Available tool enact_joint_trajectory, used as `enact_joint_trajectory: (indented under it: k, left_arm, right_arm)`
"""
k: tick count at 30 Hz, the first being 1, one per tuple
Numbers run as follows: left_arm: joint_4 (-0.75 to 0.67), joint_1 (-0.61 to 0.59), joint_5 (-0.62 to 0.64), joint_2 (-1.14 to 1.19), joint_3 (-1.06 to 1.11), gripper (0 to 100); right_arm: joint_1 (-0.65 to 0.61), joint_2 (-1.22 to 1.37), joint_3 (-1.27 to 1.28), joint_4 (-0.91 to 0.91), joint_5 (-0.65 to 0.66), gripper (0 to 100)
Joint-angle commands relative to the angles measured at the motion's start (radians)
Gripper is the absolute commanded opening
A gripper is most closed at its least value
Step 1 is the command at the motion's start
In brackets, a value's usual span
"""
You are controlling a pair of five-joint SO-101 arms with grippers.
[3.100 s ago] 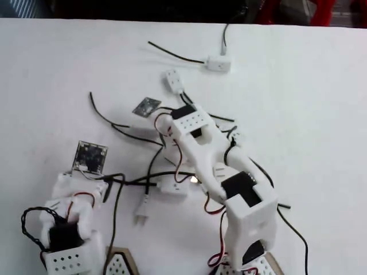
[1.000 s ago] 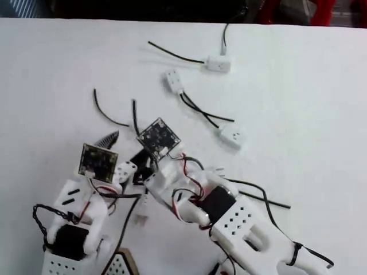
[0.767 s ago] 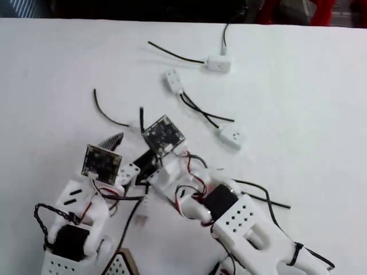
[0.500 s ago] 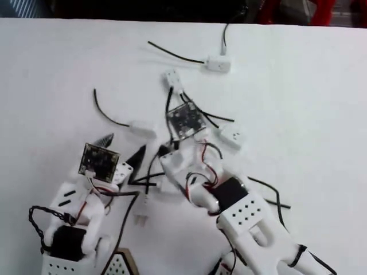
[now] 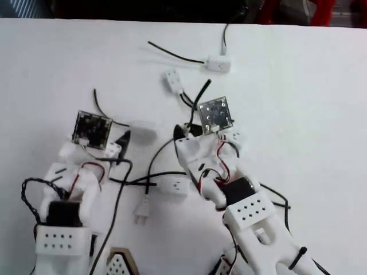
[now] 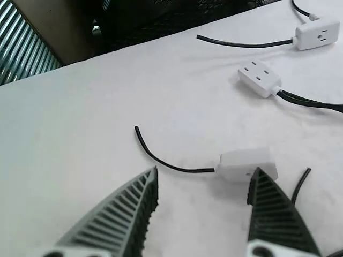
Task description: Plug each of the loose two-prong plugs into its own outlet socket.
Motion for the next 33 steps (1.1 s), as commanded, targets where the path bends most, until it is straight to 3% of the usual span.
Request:
enact_joint_trajectory:
  k: [1,8,17,33]
  left_arm:
    - [-0.245,-0.016,0.02,0.246,-0.066,27]
    - [-0.445,-0.015,0.025,0.656,-0.193,27]
    - [-0.456,-0.012,0.026,1.061,-0.43,27]
    - [-0.448,0.007,0.101,1.382,-0.657,27]
  right_arm:
    - [0.01,-0.015,-0.008,-0.024,-0.011,1.7]
    - [0.005,-0.015,-0.006,-0.021,-0.009,1.7]
    - [0.004,-0.015,0.008,-0.024,-0.006,1.7]
    - [0.004,-0.015,0.008,-0.024,-0.006,1.7]
